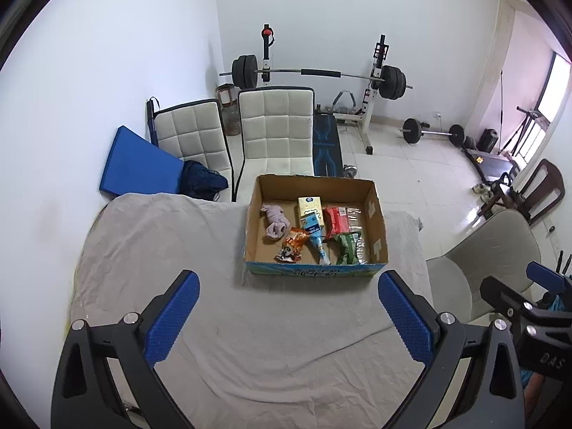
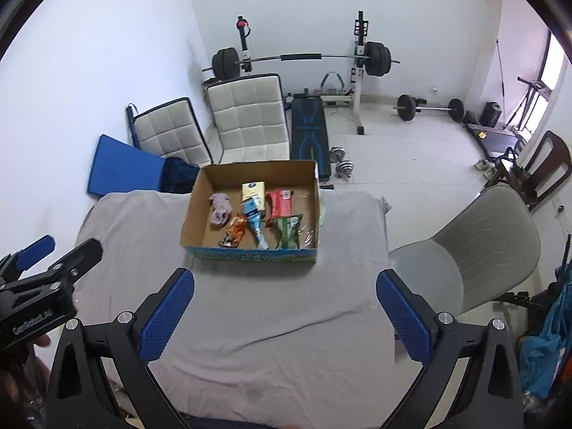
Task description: Organize soft objects
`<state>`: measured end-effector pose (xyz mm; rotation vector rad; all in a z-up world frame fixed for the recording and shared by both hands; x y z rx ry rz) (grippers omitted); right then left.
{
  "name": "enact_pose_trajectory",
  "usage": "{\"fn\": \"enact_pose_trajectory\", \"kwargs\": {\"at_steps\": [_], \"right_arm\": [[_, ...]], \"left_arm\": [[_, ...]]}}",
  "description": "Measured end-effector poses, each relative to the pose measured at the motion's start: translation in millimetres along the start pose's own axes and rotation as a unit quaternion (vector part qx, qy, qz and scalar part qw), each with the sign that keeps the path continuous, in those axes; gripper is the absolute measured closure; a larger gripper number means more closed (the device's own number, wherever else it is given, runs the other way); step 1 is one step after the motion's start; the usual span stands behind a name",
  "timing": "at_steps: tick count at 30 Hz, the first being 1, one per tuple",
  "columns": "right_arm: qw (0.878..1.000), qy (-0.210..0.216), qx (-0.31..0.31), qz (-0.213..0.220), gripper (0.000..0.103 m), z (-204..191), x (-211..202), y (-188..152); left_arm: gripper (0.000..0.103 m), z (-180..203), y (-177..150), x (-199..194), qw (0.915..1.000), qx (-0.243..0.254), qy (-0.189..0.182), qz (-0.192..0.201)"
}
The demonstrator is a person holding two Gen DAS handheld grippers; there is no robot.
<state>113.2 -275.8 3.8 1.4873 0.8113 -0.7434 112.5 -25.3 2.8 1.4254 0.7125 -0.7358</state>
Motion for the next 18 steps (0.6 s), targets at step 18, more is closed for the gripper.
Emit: {"fn": "enact_pose_trajectory", "kwargs": {"at_steps": [18], "right_arm": [[1.000,-0.021,-0.003,0.011,0.000,1.5,30.9,29.1]], "left_arm": [[0.000,-8.5,12.8,20.0,0.9995,-0.007,0.028,0.011]]}}
Point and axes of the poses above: each gripper's, at about its wrist camera, not at the fingertips, and x roughly the way its jaws point, z to its right, y to its top, the point moved 2 cm from there along x, roughly the way its jaws point, and after that the axes turned 1 degree about -y, right-handed, at the moved point
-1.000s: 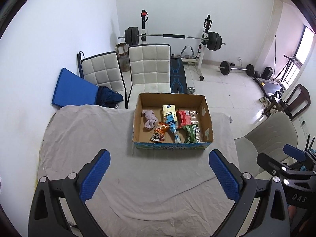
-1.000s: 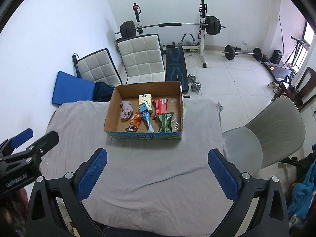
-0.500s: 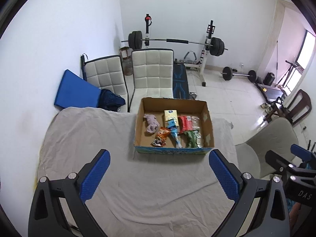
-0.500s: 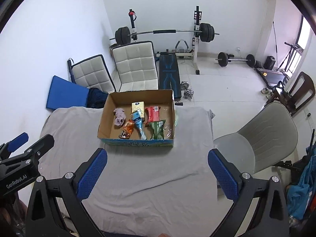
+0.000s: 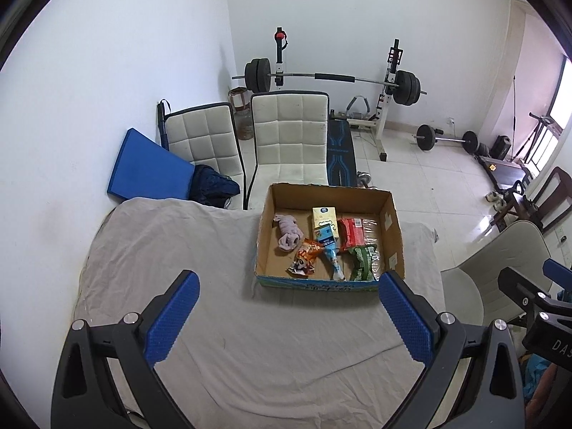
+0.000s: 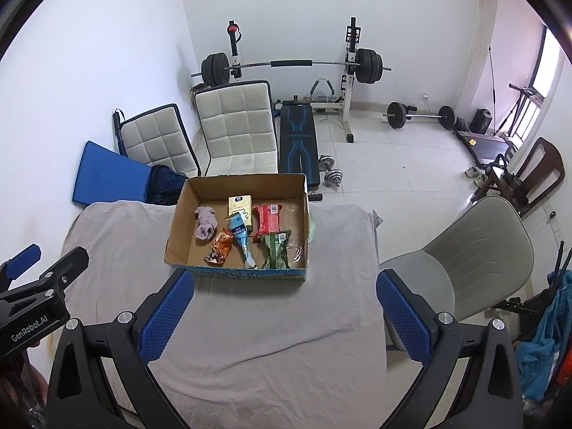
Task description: Organize soft objects
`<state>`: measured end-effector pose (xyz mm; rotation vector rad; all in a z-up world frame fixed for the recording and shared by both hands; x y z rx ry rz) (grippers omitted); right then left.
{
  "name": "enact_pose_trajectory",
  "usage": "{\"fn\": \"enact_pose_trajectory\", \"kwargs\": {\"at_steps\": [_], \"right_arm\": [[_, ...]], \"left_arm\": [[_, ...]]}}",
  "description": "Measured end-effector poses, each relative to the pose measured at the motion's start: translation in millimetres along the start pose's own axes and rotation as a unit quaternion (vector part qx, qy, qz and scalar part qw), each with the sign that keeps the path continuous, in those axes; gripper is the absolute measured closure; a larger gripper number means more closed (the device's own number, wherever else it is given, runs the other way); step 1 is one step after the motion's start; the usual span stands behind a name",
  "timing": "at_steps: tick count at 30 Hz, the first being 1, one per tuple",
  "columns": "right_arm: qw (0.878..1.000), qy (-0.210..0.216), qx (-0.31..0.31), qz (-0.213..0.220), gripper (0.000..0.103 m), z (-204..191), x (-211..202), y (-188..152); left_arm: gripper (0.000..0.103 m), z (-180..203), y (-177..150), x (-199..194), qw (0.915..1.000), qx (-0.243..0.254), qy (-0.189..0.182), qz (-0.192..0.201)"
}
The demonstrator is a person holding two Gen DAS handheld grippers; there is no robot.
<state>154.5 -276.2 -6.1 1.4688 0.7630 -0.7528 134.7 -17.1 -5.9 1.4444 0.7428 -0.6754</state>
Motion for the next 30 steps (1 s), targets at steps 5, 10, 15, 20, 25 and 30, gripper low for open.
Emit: {"fn": "enact_pose_trajectory", "kwargs": {"at_steps": [5,10,15,20,25,30], "right_arm": [[1.000,0.002,-0.004,-0.002,0.000,-2.1,4.7,1.8],[1.000,0.002,-0.006,0.003,0.000,-2.3,1.2,1.6],[1.000,0.002,-0.007,0.008,0.000,-2.3,-1.8,2.3],[1.000,0.003,-0.008,0.007,0.000,-2.8,-2.7,2.8],[1.000,0.000,-0.010,0.009,0.000,-2.8,-3.4,3.5],[1.000,0.001,-0.012,0.008,0.000,-4.0,-4.8,3.2]], "left_arm": [[0.000,1.5,0.8,-2.0,1.0000,0.003,-0.002,0.000],[0.000,1.2,2.1,-3.8,1.0000,0.000,-0.001,0.003],[0.000,1.5,3.6,-4.0,1.0000,0.000,-0.001,0.004],[0.000,0.8,2.8,-4.1,1.0000,0.000,-0.001,0.004],[0.000,1.5,4.6,-5.1,1.0000,0.001,-0.002,0.004],[0.000,2.1,6.1,-5.9,1.0000,0.001,-0.004,0.002]]}}
Point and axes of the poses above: each gripper's, at about its wrist camera, not at the fingertips, and x roughly the way its jaws point, z to its right, y to its top, the point moved 2 cm from there along x, roughly the way its jaws point, and after that the axes turned 1 degree about -y, right-handed, at the moved point
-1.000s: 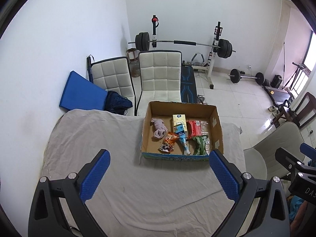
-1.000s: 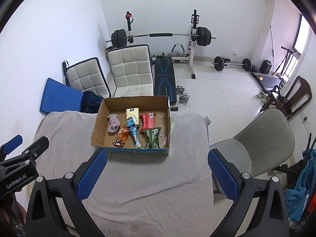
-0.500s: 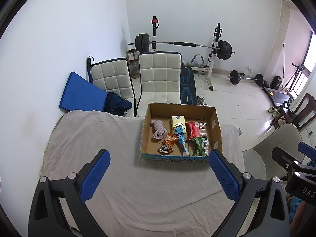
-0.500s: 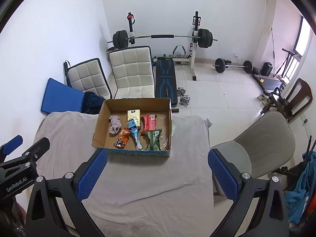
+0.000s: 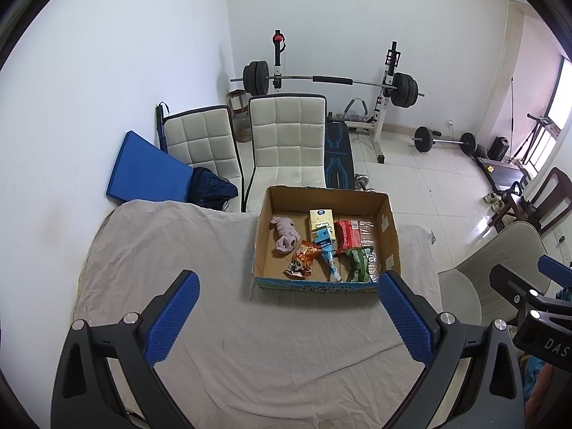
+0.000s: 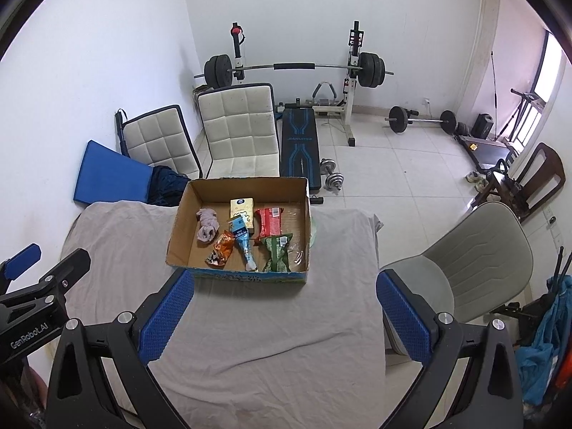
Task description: Organize soft objects
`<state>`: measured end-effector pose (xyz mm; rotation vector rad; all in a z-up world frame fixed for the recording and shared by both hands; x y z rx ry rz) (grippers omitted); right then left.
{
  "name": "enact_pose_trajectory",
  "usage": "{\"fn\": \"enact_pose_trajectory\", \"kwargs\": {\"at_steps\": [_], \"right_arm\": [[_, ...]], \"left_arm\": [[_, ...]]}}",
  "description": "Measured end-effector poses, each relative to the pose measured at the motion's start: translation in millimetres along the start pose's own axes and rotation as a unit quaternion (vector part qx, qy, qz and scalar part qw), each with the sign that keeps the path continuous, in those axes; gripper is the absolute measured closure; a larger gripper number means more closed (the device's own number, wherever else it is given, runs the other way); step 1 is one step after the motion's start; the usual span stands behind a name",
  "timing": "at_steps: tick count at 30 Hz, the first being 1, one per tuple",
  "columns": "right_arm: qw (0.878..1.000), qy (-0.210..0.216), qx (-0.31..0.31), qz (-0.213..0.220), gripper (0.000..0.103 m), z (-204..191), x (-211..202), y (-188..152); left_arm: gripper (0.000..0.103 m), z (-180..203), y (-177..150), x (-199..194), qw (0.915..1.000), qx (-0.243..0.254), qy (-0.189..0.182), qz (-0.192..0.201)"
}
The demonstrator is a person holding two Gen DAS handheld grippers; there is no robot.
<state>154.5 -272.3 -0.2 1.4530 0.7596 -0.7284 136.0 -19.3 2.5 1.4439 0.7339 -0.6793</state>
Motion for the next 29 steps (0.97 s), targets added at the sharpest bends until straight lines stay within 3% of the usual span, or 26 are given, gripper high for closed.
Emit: {"fn": "enact_pose_trajectory", "kwargs": {"at_steps": [29], "right_arm": [[1.000,0.002,-0.003,-0.004,0.000,-3.6,6.8,-2.9]], "left_arm": [[0.000,2.0,-1.8,1.9,1.0000,0.005,0.003,0.002]]}}
Point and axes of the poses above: each gripper's, at about its wrist camera, not at the fingertips, and x roughly the way its jaws point, z to its right, y to its top, the point moved 2 cm from there along x, roughly the way its jaws point, and after that the axes turned 1 degree about -y, right-handed, at the moved point
